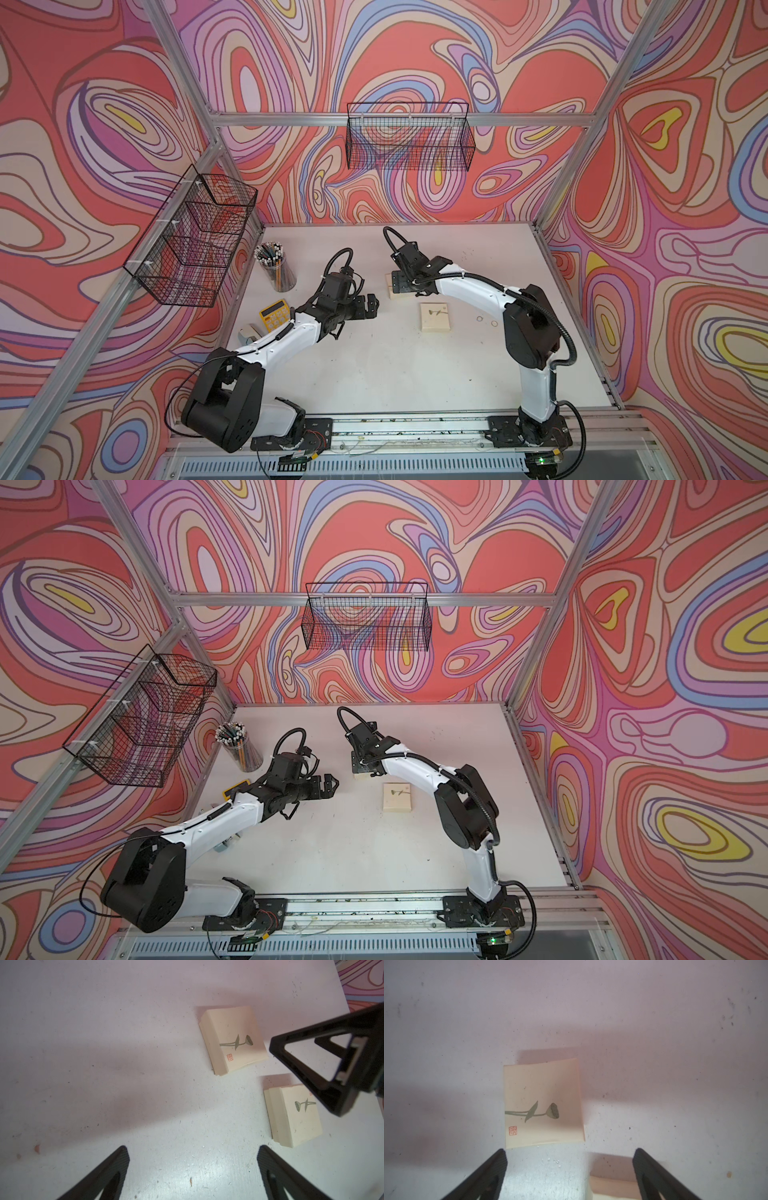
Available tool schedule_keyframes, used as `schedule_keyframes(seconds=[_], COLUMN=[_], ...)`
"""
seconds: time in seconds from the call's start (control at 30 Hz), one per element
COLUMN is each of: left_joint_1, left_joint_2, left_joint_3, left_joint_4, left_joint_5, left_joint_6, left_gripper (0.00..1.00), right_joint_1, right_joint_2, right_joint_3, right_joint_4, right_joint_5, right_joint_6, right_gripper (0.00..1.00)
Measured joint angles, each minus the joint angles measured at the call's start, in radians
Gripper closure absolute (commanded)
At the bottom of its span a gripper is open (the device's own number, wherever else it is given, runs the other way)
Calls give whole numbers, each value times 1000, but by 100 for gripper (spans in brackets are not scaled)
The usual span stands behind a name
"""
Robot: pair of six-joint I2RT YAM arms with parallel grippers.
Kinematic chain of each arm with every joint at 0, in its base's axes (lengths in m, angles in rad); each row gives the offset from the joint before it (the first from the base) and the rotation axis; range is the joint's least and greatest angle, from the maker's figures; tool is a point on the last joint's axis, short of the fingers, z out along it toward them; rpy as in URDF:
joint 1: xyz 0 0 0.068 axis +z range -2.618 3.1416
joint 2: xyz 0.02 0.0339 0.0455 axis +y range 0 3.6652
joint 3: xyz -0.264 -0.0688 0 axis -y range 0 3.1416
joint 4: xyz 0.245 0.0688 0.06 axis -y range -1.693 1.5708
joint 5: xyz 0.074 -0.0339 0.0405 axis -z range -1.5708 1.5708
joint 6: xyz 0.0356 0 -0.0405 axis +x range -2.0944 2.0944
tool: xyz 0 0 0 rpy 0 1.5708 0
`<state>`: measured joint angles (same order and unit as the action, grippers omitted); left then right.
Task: Take the rings out of the lift-off lid box
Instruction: Close the lid on the jewelry box, then pick up the jewelry box from the center of the board.
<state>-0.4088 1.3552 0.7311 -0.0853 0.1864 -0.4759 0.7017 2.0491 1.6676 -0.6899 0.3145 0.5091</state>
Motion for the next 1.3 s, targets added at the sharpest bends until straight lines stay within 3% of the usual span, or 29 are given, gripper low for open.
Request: schedule_keyframes(seconds=[0.4,0.9,1.3], left_joint_1=[10,10,10], left_joint_2=[-64,-64,-63], left_joint_3=[-38,-38,-38], left_joint_4=[25,31,30], left_joint_5=[42,61,72], left_joint_6=[0,0,0], left_gripper=[0,0,0], right_joint_1=[0,-30,-35], right_joint_2=[154,171,176], right_joint_3=[150,147,113], right_joint_4=[-73,-37,61], right_joint_5=[-6,-31,-152], right_joint_6=[-27,-47,-53], right_gripper=[2,2,2])
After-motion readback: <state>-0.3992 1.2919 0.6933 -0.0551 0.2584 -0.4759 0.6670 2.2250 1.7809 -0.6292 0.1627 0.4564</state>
